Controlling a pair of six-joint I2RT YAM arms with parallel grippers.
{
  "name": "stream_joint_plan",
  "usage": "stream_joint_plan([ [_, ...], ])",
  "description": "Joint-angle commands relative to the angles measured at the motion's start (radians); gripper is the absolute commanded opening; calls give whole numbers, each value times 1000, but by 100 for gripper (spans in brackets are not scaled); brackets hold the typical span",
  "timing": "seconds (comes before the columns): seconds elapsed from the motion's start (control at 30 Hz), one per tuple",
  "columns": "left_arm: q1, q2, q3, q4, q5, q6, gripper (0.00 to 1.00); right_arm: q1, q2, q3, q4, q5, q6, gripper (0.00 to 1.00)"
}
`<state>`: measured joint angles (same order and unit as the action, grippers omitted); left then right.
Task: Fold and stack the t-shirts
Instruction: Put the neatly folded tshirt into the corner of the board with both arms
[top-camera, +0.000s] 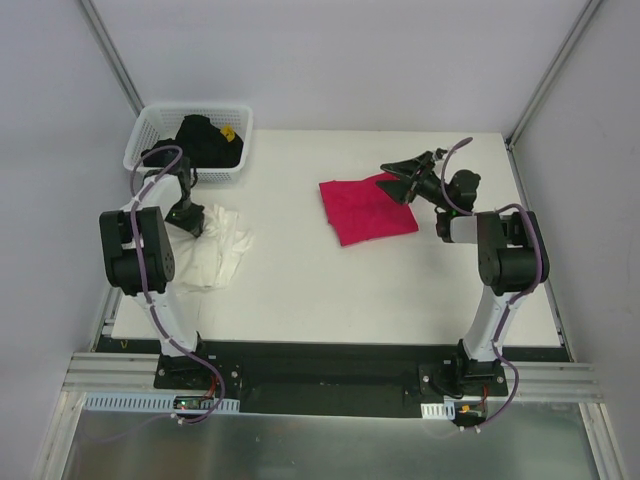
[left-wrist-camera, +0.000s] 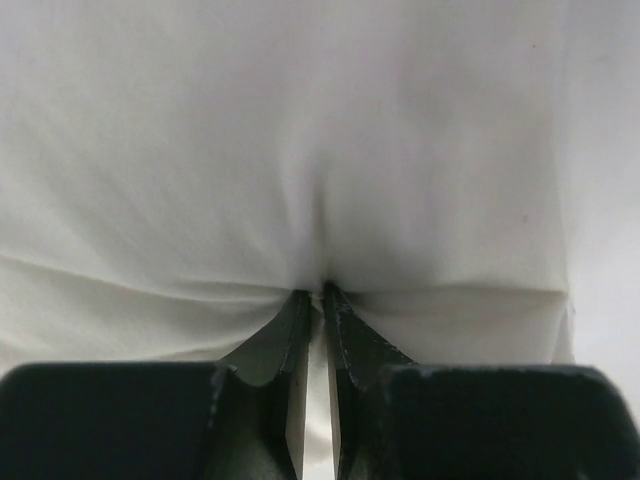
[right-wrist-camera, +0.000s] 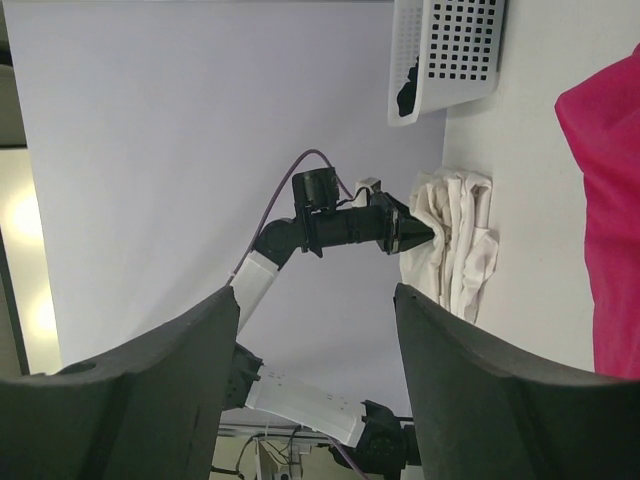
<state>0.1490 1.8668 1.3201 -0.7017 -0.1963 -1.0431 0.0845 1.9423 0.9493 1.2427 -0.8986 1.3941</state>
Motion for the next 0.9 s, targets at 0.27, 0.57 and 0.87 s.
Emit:
stream_joint_plan([
  [0.27,-265,322,315,54,299,-72,4,-12,-26,-9,104,13,26,67],
  [0.57,-344,410,453,54,317,-86,3,-12,-36,-17,104,18,23,68],
  [0.87,-394,436,493,56,319,-100,3,-12,-40,-27,104,20,19,68],
])
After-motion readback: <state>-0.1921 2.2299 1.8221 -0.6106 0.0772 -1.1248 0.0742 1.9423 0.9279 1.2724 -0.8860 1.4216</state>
